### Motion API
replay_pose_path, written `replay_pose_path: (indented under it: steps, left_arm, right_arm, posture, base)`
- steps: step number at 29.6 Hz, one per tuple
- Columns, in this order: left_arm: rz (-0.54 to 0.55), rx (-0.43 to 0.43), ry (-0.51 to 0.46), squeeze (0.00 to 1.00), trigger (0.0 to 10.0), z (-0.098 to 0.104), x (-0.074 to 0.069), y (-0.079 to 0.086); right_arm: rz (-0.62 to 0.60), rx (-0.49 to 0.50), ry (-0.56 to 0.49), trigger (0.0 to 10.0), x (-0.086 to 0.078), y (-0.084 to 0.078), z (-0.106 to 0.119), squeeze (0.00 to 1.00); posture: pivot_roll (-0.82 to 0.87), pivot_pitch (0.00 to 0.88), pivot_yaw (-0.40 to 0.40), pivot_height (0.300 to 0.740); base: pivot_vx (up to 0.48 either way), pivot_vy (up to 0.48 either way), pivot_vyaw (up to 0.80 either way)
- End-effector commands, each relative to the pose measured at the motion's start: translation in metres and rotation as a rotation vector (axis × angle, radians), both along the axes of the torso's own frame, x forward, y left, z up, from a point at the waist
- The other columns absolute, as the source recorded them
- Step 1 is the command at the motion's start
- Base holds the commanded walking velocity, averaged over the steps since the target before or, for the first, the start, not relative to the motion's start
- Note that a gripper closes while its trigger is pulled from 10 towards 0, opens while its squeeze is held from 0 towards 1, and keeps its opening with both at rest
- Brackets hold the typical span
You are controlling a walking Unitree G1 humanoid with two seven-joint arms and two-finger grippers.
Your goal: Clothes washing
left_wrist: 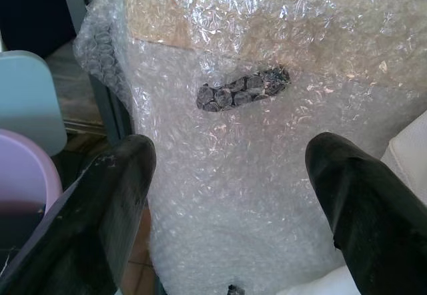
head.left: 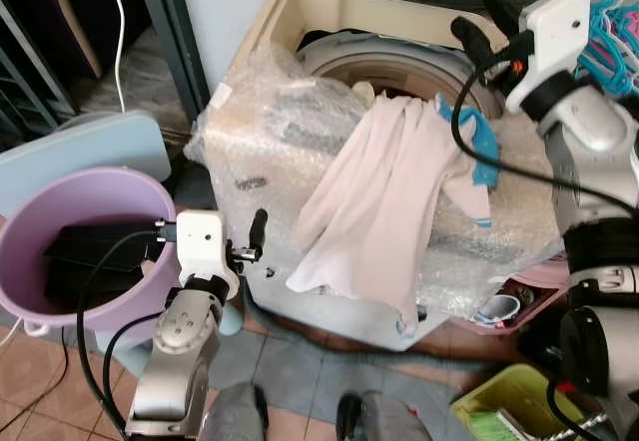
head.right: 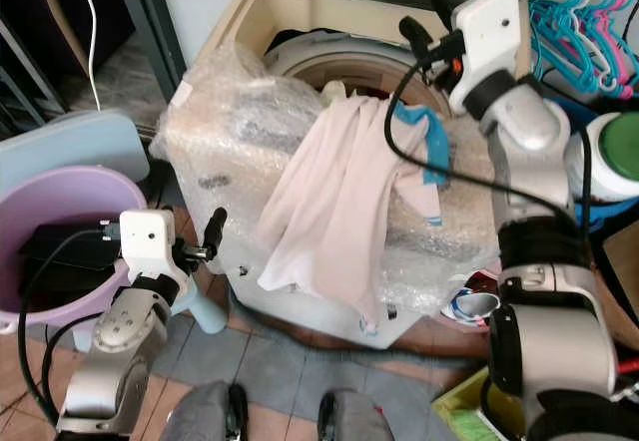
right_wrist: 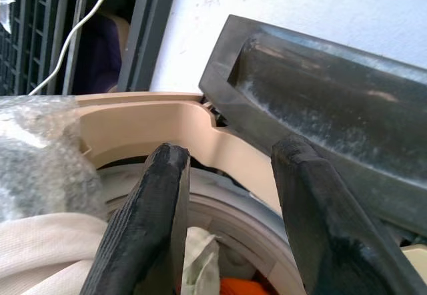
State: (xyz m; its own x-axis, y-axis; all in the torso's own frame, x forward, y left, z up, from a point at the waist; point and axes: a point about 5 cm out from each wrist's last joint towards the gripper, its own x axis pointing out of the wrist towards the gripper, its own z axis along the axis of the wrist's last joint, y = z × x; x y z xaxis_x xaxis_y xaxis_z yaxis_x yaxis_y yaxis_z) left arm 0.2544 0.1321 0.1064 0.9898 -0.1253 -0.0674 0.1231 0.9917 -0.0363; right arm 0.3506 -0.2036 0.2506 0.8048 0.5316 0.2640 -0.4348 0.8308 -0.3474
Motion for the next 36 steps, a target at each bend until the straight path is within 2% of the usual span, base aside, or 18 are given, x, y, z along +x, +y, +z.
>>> replay_pose_path:
  steps: [1, 2, 4, 5, 7, 9, 12, 14, 15, 19, 20, 21, 22, 23, 24, 25, 29, 36]
  left_arm:
    - [0.011, 0.016, 0.004, 0.0, 10.0, -0.001, 0.001, 0.002]
    - [0.011, 0.016, 0.004, 0.0, 10.0, -0.001, 0.001, 0.002]
    - [0.013, 0.026, 0.002, 0.0, 10.0, -0.001, 0.003, 0.003]
    - [0.013, 0.026, 0.002, 0.0, 10.0, -0.001, 0.003, 0.003]
    - [0.014, 0.038, -0.006, 0.0, 10.0, 0.0, 0.007, 0.005]
    - [0.017, 0.044, -0.01, 0.0, 10.0, 0.0, 0.008, 0.005]
    - [0.042, 0.066, -0.017, 0.0, 10.0, 0.001, 0.01, 0.007]
    - [0.045, 0.064, -0.015, 0.0, 10.0, 0.001, 0.011, 0.007]
    - [0.038, 0.057, -0.013, 0.0, 10.0, -0.001, 0.01, 0.005]
    - [0.036, 0.053, -0.011, 0.0, 10.0, -0.001, 0.009, 0.003]
    - [0.04, 0.051, -0.011, 0.0, 10.0, -0.001, 0.009, 0.003]
    - [0.043, 0.049, -0.012, 0.0, 10.0, -0.001, 0.009, 0.003]
    - [0.043, 0.049, -0.012, 0.0, 10.0, -0.001, 0.009, 0.003]
    - [0.048, 0.048, -0.011, 0.0, 10.0, -0.001, 0.009, 0.004]
    - [0.062, 0.059, -0.009, 0.0, 10.0, -0.002, 0.01, 0.004]
    - [0.075, 0.067, -0.009, 0.0, 10.0, -0.002, 0.01, 0.005]
    - [0.079, 0.064, -0.01, 0.0, 10.0, -0.002, 0.01, 0.005]
    - [0.076, 0.052, -0.005, 0.0, 10.0, -0.003, 0.01, 0.003]
  right_arm:
    - [0.102, 0.029, 0.028, 10.0, -0.017, 0.011, -0.001, 1.0]
    - [0.102, 0.029, 0.028, 10.0, -0.017, 0.011, -0.001, 1.0]
    - [0.145, 0.045, 0.086, 10.0, -0.037, 0.012, -0.02, 1.0]
    - [0.145, 0.045, 0.086, 10.0, -0.037, 0.012, -0.02, 1.0]
    - [0.222, 0.051, 0.145, 10.0, -0.054, 0.014, -0.027, 1.0]
    - [0.246, 0.052, 0.163, 10.0, -0.059, 0.014, -0.027, 1.0]
    - [0.305, 0.004, 0.222, 10.0, -0.07, 0.016, -0.031, 1.0]
    - [0.228, -0.153, 0.258, 10.0, -0.072, 0.017, -0.052, 1.0]
    - [0.122, -0.259, 0.275, 10.0, -0.067, 0.016, -0.07, 1.0]
    - [0.026, -0.251, 0.28, 10.0, -0.06, 0.018, -0.08, 1.0]
    - [-0.037, -0.276, 0.28, 5.0, -0.056, 0.019, -0.088, 0.55]
    - [-0.079, -0.298, 0.278, 2.7, -0.054, 0.02, -0.092, 0.35]
    - [-0.079, -0.298, 0.278, 2.7, -0.054, 0.02, -0.092, 0.35]
    - [-0.134, -0.298, 0.281, 0.0, -0.051, 0.02, -0.097, 0.18]
    - [-0.194, -0.314, 0.254, 0.0, -0.048, 0.022, -0.098, 0.0]
    - [-0.261, -0.294, 0.22, 0.0, -0.042, 0.026, -0.097, 0.0]
    - [-0.31, -0.268, 0.194, 0.0, -0.038, 0.029, -0.094, 0.0]
    - [-0.359, -0.16, 0.307, 0.0, -0.031, 0.028, -0.107, 0.0]
  posture:
    - [-0.05, 0.086, 0.002, 0.74]
    - [-0.05, 0.086, 0.002, 0.74]
    - [-0.06, 0.083, 0.01, 0.74]
    - [-0.06, 0.083, 0.01, 0.74]
    - [-0.07, 0.075, 0.021, 0.74]
    - [-0.07, 0.075, 0.021, 0.74]
    - [-0.07, 0.07, 0.023, 0.74]
    - [-0.07, 0.06, 0.025, 0.74]
    - [-0.06, 0.057, 0.023, 0.74]
    - [-0.06, 0.055, 0.021, 0.74]
    - [-0.05, 0.054, 0.015, 0.74]
    - [-0.05, 0.054, 0.015, 0.74]
    - [-0.05, 0.054, 0.015, 0.74]
    - [-0.05, 0.055, 0.012, 0.74]
    - [-0.04, 0.056, 0.005, 0.74]
    - [-0.04, 0.058, 0.004, 0.74]
    - [-0.04, 0.058, 0.001, 0.74]
    - [-0.05, 0.07, -0.001, 0.74]
  base:
    - [0.0, 0.0, 0.0]
    - [0.0, 0.0, 0.0]
    - [0.0, 0.0, 0.0]
    - [0.0, 0.0, 0.0]
    - [0.0, 0.0, 0.0]
    - [0.0, 0.0, 0.0]
    - [0.0, 0.0, 0.0]
    - [0.0, 0.0, 0.0]
    - [0.0, 0.0, 0.0]
    - [0.0, 0.0, 0.0]
    - [0.0, 0.0, 0.0]
    - [0.0, 0.0, 0.0]
    - [0.0, 0.0, 0.0]
    - [0.0, 0.0, 0.0]
    - [0.0, 0.0, 0.0]
    - [0.0, 0.0, 0.0]
    - [0.0, 0.0, 0.0]
    - [0.0, 0.0, 0.0]
